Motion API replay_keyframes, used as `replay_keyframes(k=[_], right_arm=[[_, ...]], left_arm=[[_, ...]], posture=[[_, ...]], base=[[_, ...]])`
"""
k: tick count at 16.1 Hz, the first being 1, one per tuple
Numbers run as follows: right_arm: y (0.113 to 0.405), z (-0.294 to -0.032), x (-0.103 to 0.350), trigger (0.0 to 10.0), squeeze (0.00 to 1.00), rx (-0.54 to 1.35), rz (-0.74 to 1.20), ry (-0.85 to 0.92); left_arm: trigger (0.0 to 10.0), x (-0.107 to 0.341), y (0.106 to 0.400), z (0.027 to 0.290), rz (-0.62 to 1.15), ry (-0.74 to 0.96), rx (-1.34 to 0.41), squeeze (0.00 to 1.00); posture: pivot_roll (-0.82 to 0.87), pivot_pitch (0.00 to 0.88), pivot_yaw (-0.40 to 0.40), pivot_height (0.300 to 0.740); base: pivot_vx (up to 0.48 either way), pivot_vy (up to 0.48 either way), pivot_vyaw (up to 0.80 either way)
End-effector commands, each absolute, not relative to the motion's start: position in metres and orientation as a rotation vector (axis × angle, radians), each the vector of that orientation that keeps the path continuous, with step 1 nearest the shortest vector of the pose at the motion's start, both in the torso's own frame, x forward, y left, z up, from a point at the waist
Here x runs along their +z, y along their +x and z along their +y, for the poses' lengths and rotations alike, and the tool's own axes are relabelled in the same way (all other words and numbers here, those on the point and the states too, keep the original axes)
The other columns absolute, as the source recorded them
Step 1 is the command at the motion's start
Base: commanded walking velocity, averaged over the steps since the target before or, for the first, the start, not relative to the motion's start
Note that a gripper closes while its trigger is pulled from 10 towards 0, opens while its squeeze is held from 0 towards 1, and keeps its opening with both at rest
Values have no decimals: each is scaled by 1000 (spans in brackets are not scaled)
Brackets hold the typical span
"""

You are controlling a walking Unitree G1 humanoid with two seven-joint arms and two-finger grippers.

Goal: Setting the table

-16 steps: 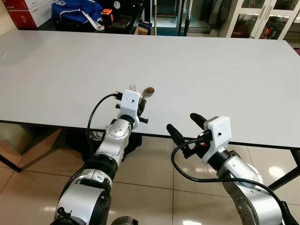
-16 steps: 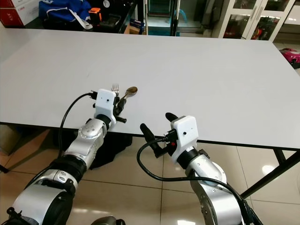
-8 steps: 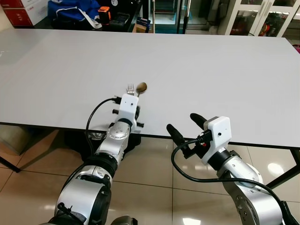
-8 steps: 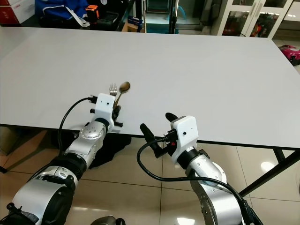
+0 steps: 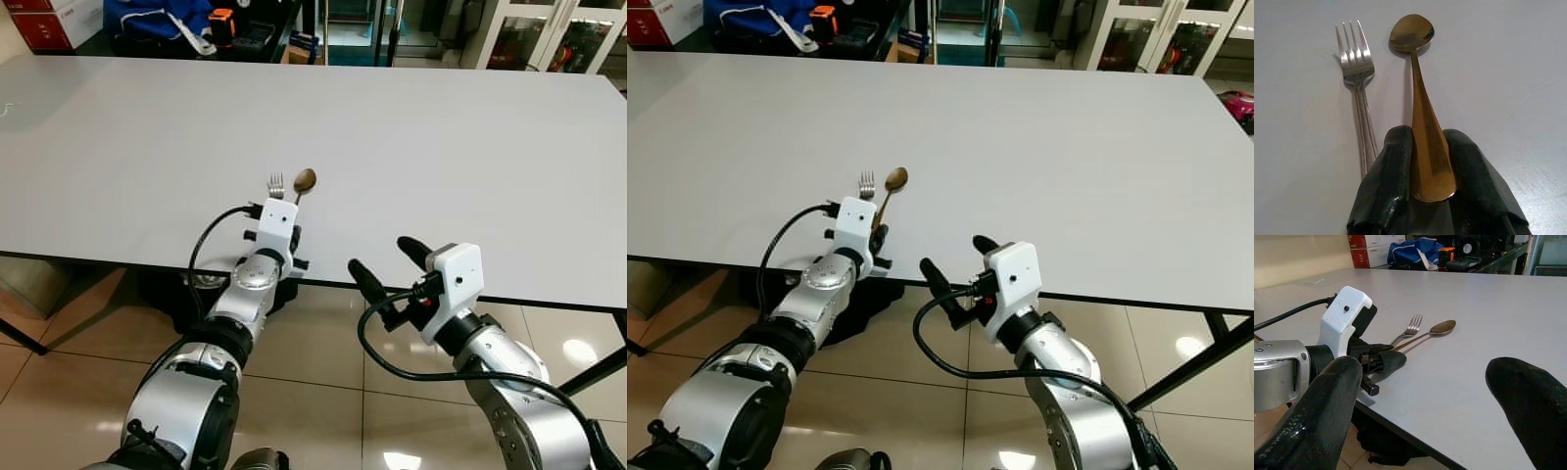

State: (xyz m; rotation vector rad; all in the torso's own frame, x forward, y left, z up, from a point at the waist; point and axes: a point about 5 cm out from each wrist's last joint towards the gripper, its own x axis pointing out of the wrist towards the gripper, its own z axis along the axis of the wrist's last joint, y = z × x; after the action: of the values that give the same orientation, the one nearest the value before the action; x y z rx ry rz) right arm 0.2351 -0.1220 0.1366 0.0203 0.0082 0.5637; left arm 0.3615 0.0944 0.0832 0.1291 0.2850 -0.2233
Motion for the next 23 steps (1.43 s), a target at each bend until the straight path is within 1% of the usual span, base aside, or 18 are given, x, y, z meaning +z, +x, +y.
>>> replay_keyframes(k=[1,3,6,9,14,23], right_arm=[[234,-120,141,10000,0,582,1,21],[234,-120,140,10000,0,591,1,17],[235,-119,142,10000,0,598,-5,14],[234,-118,141,10000,0,600,-8,15],[234,-117,140,10000,0,605,-11,17],[235,-115,140,10000,0,615,-19,16]], left_arm=[[10000,78,360,94,328,147,-222,0],[10000,77,360,95,354,163,-196,0],[10000,73,357,90,379,175,-221,0],[10000,72,355,88,380,190,-208,0],[10000,72,350,98,345,196,-174,0],[10000,68,339,94,380,197,-226,0]], posture=[[-4,72,60,740],[-2,65,59,740],[-4,56,62,740],[-3,41,70,740],[6,23,73,740],[6,14,81,740]], base=[[0,0,0],[0,0,0],[0,0,0],[0,0,0],[0,0,0],[0,0,0]])
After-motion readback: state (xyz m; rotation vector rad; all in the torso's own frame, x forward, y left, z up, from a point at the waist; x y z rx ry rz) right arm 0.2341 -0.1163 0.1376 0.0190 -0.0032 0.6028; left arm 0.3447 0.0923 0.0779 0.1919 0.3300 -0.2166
